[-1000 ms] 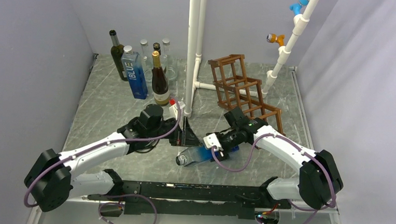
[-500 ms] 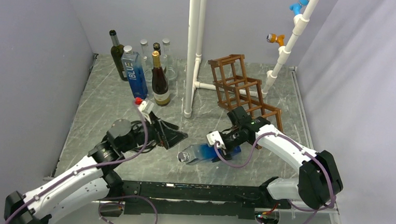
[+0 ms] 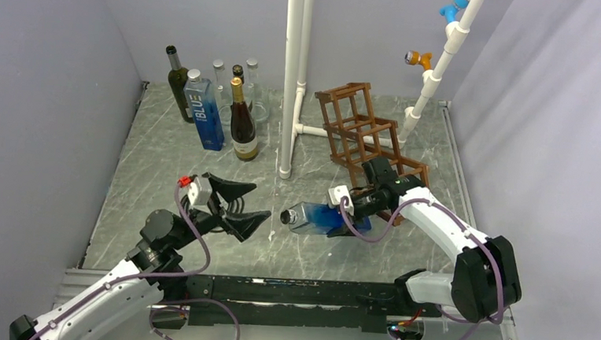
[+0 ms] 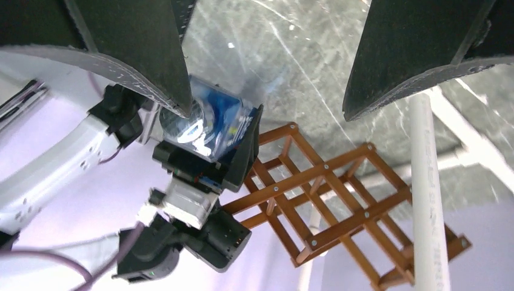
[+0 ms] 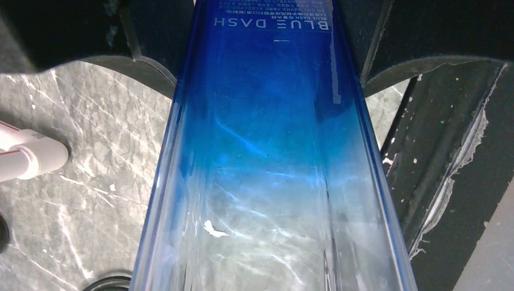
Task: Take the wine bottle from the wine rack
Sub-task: Pick up the wine bottle from the wine rack.
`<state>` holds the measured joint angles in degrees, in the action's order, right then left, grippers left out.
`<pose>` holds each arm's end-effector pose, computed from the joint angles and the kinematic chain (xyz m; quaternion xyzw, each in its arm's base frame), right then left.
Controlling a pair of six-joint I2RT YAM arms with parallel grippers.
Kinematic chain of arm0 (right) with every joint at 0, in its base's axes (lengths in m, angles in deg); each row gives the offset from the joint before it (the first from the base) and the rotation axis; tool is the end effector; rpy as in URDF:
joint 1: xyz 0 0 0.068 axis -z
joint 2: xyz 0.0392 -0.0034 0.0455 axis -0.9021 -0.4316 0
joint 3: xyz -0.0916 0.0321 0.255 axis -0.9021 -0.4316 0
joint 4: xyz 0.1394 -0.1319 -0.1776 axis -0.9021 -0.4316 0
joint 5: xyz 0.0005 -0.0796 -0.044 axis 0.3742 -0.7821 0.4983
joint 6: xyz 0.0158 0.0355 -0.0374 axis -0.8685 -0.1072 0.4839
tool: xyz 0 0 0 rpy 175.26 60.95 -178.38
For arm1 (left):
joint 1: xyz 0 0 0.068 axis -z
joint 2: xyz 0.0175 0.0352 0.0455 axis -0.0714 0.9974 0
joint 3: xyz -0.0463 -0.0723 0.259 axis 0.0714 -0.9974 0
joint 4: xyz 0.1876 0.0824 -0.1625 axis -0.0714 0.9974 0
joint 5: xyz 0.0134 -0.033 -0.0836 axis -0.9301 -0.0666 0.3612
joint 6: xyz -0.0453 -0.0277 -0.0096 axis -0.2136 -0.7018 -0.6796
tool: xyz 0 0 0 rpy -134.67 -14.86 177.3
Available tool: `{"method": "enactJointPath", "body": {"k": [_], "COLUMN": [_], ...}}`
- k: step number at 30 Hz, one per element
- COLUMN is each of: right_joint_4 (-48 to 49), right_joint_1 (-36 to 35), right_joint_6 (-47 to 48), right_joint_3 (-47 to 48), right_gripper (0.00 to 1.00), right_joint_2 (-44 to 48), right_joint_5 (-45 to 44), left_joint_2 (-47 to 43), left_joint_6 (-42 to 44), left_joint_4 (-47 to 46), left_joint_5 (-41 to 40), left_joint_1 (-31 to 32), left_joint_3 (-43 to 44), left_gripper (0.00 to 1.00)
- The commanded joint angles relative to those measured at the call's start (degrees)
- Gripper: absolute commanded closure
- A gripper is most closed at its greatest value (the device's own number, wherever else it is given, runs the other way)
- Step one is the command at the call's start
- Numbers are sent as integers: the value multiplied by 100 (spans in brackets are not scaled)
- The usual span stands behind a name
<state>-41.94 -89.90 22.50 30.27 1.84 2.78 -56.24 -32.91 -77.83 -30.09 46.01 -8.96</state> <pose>0.1866 0.1227 0.2241 -0.7147 0.4818 0.3753 0.3409 0.0928 -0.0942 0.2724 0.1849 0.5903 -0.4842 0.6188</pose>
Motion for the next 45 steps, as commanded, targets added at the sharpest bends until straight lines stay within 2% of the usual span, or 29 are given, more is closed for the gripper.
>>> {"method": "enactJointPath", "body": {"k": [1,7,14,30,35,42,45], "right_joint_4": [305,457,436,348,406,502,540], "right_joint_1": [242,444,489,544,559,568,597], "right_joint_6": [-176,-450,-476,-422,-498,-623,-681], "right_joint_3": [105,75,81,87,67,48,44], "right_gripper": [100,100,100,100,100,100,100], "right_joint_2": [274,268,247,283,282,272,283], "right_joint_5": [1043,1328,1590,2083,2139,2274,2321], "left_joint_2": [-170,316,1757,5424,5945,6335,6454], "left_joint_6": [1277,1842,2651,1107,1059,1122,1060], "left_joint_4": [-1179,-1759,-2835,-7457,-7494,-7496,-7494], "left_joint_5": [740,1370,1388,1937,2068,1837,1796], "left_joint_1": [-9,37,533,781,1003,1243,1298], "left_joint_3": [-414,-524,-334,-32,428,768,873], "left_gripper": [1,0,1,0,0,1,8]}}
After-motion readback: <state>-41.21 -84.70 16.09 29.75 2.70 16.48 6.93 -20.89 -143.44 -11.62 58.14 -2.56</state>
